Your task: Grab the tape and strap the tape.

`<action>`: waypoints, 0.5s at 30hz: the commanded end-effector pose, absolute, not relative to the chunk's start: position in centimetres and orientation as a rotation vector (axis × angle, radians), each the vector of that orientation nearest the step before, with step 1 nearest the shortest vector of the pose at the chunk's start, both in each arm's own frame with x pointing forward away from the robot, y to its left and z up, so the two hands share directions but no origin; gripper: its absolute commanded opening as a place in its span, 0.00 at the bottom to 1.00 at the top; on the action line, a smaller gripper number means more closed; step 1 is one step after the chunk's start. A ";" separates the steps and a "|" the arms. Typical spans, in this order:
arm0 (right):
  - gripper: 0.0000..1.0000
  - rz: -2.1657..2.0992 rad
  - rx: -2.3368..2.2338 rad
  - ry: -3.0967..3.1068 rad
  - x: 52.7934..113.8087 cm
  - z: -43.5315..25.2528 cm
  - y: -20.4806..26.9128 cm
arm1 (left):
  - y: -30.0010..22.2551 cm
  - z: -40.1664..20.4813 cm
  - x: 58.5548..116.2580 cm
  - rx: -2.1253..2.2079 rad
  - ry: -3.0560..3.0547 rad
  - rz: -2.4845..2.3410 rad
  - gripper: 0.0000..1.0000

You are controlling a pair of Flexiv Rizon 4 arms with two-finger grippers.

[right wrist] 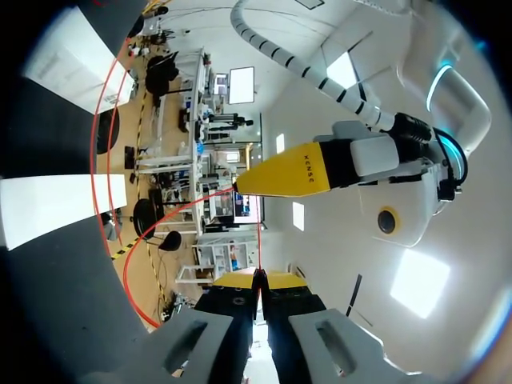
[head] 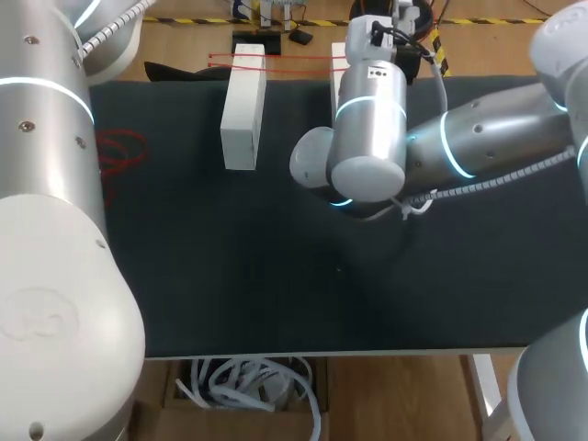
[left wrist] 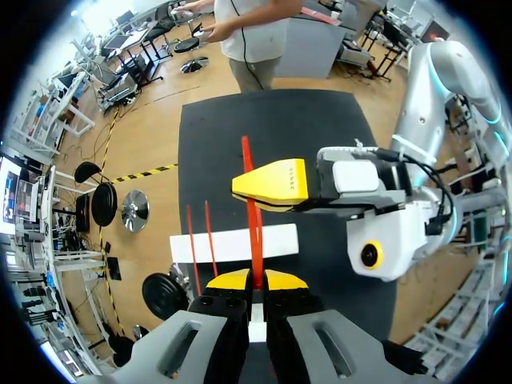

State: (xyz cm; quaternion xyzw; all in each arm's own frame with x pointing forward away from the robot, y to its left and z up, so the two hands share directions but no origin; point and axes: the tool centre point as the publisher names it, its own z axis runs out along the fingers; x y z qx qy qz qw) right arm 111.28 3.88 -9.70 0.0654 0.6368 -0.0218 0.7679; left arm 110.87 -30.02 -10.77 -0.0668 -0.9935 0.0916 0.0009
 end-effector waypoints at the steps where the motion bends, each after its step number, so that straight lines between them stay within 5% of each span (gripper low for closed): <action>1: 0.00 -0.049 0.140 1.384 111.4 -9.7 4.0 | -30.1 -10.7 111.0 -0.210 -3.116 0.282 0.00; 15: 0.00 -0.033 0.127 1.391 111.4 -9.8 4.6 | -30.1 -10.7 111.0 -0.210 -3.116 0.282 0.00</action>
